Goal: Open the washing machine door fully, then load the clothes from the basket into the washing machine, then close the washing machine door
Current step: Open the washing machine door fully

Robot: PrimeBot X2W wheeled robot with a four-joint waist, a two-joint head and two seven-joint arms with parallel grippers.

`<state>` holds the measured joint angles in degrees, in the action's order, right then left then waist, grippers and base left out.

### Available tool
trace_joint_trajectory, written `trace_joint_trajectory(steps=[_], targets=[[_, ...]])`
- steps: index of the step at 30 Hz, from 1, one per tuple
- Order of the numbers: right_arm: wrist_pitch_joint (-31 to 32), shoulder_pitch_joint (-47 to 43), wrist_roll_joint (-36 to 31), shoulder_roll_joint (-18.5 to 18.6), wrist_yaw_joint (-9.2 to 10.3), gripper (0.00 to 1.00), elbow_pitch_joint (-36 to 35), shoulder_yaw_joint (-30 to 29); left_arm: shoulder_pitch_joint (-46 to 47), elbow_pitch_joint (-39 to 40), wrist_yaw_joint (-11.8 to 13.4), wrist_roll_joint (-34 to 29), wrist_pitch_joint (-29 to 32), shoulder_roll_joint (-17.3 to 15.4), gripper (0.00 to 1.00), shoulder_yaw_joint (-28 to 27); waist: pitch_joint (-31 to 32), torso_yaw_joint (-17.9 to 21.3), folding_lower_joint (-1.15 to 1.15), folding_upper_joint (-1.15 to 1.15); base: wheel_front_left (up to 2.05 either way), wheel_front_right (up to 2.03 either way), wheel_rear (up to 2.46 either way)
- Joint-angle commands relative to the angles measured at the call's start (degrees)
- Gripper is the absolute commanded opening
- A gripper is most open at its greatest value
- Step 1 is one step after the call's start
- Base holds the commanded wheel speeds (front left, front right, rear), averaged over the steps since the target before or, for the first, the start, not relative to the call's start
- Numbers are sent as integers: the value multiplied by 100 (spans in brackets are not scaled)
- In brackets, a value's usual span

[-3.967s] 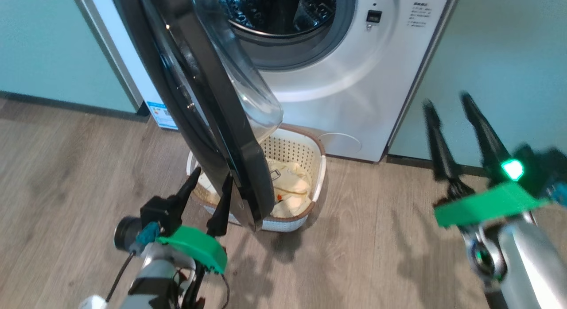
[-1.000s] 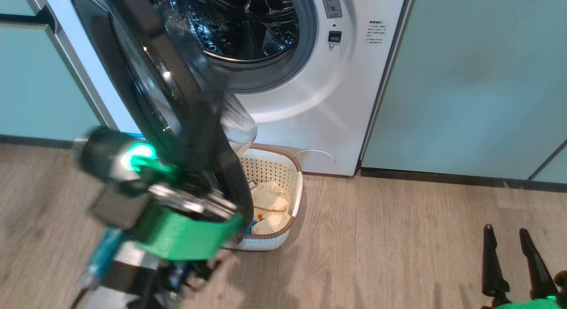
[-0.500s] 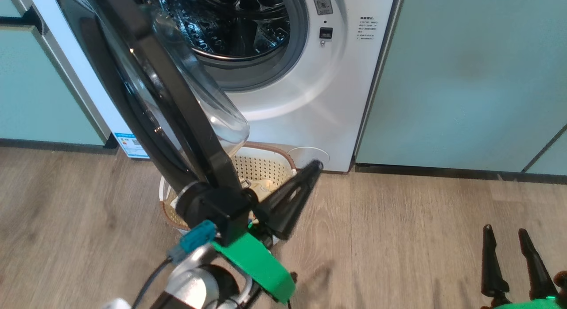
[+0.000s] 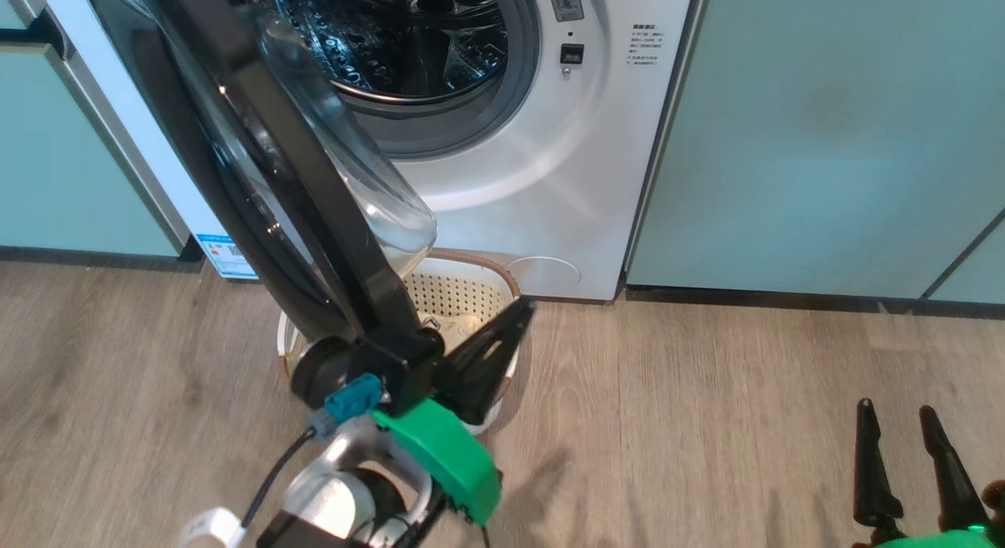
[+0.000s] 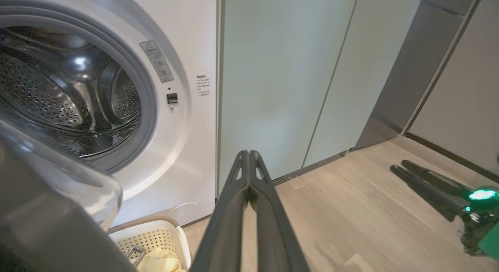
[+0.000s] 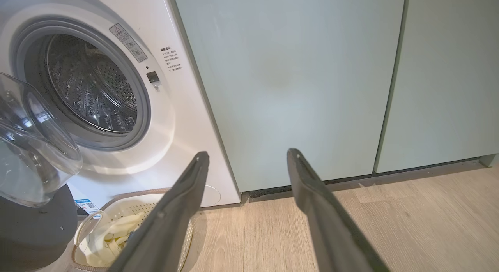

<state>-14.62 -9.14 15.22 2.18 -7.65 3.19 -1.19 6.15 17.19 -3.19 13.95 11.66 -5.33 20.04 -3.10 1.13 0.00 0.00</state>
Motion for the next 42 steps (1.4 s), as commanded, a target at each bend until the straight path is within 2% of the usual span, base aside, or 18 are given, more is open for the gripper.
trace_joint_trajectory(steps=[1,10,42], targets=[[-38,159,30,70,16,100,-162,109,165,153,64,-70,38,-70,0,-274,-6,-1,0,0,0,0,0],[-38,187,26,70,16,100,-159,101,119,-137,349,-232,27,-193,0,-522,-38,-16,0,0,0,0,0],[-38,194,34,70,16,100,-105,94,-361,-188,784,-138,-3,-384,0,-890,-8,-58,0,0,0,0,0]])
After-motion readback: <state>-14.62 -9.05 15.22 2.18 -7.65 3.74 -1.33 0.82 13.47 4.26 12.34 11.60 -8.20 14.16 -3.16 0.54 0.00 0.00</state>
